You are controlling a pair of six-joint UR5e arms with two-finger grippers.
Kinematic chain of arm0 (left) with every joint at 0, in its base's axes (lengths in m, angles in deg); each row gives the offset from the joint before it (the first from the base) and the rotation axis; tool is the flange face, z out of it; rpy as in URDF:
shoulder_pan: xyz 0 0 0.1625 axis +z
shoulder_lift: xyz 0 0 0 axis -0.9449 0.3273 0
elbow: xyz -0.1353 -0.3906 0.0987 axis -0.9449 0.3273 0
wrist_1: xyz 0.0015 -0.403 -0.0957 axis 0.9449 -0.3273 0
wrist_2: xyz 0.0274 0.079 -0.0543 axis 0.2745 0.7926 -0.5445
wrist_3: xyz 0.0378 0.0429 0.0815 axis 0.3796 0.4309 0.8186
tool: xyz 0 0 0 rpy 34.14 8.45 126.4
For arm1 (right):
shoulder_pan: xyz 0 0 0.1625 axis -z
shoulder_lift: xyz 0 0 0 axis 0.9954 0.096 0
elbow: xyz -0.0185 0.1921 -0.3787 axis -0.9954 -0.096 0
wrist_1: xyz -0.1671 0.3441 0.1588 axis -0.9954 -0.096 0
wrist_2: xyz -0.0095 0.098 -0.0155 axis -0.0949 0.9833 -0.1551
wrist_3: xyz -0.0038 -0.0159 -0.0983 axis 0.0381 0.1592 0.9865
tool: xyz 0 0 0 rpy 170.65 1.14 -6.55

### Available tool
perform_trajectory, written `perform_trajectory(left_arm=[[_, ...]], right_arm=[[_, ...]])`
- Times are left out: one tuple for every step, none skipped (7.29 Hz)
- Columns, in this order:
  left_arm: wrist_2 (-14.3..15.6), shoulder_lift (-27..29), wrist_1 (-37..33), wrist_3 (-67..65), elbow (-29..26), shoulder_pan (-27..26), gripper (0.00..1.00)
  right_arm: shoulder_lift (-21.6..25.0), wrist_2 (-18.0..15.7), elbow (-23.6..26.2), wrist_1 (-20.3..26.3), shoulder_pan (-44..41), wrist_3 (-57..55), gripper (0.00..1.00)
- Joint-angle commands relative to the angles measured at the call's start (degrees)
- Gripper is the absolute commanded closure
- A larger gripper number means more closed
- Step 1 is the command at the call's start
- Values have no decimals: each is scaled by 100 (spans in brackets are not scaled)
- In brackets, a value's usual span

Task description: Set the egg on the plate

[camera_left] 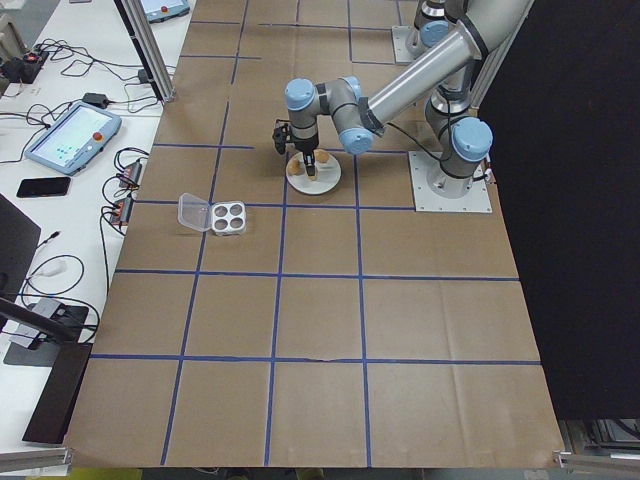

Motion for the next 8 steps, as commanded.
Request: perform_trajectory(left_arm=[[-33, -698, -1154, -104, -545, -38, 1], [-68, -945, -1516, -383, -730, -55, 1], [-78, -1104, -1711, -708, -889, -290, 1], [-60, -1027, -1870, -989, -1247, -641, 1], [-77, -870, -2394, -1236, -1808, -888, 1], [-69, -668, -2808, -1404, -2327, -1056, 1], [-60, -466, -2847, -1597, -2610, -1240, 1], [-51, -403, -2838, -1625, -2744, -1416, 1]], right_arm=[[0, 0, 0, 0, 0, 0, 0], [0, 0, 0, 0, 0, 0, 0], [0, 0, 0, 0, 0, 0, 0], [0, 0, 0, 0, 0, 0, 0], [-9, -8, 0, 0, 0, 0, 0], [0, -8, 0, 0, 0, 0, 0], [0, 0, 0, 0, 0, 0, 0], [0, 0, 0, 0, 0, 0, 0]])
